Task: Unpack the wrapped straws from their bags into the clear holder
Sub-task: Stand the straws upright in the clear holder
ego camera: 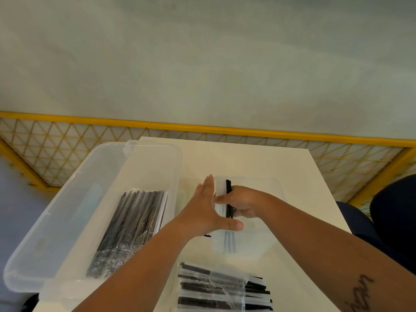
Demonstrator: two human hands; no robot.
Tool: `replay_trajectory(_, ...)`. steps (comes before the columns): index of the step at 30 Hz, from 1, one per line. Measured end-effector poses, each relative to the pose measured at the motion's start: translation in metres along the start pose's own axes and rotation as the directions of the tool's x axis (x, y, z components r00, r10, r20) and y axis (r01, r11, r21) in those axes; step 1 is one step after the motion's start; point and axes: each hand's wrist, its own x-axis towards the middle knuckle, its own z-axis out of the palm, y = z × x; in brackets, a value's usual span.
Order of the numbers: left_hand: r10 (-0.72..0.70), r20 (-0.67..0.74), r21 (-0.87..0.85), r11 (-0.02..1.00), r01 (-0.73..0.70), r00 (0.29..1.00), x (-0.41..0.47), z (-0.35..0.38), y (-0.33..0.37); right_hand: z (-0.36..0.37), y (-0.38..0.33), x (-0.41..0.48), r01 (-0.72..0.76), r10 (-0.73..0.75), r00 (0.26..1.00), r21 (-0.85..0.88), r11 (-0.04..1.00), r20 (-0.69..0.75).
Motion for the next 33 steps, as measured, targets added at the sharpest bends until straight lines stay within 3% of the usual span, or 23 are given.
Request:
replay_trajectory(8, -0.003, 0.011, -0.008, 1.000, 0.003, 1.000, -0.001, 0.000, 0.002, 0.005, -0.004, 0.005, -0.185, 0.183, 0.983, -0.129, 0.974, -0.031)
replay_trajectory(20, -0.003, -0.037, 0.040, 0.999, 0.004, 0.999, -0.006, 0.000, 0.003, 0.003, -0.007, -0.017, -0.224, 0.200, 0.971, -0.198, 0.954, -0.133)
replay_trajectory(29, 0.014, -0.134, 0.052, 0.999, -0.007, 0.991, -0.020, 0.007, 0.005, 0.003, -0.011, -0.037, -0.136, 0.100, 0.971, -0.153, 0.979, -0.218)
replay_trajectory(33, 0.083, -0.276, 0.055, 0.996, -0.070, 0.958, -0.036, 0.014, 0.005, -0.005, -0.015, -0.055, -0.118, -0.026, 0.947, -0.423, 0.899, -0.320)
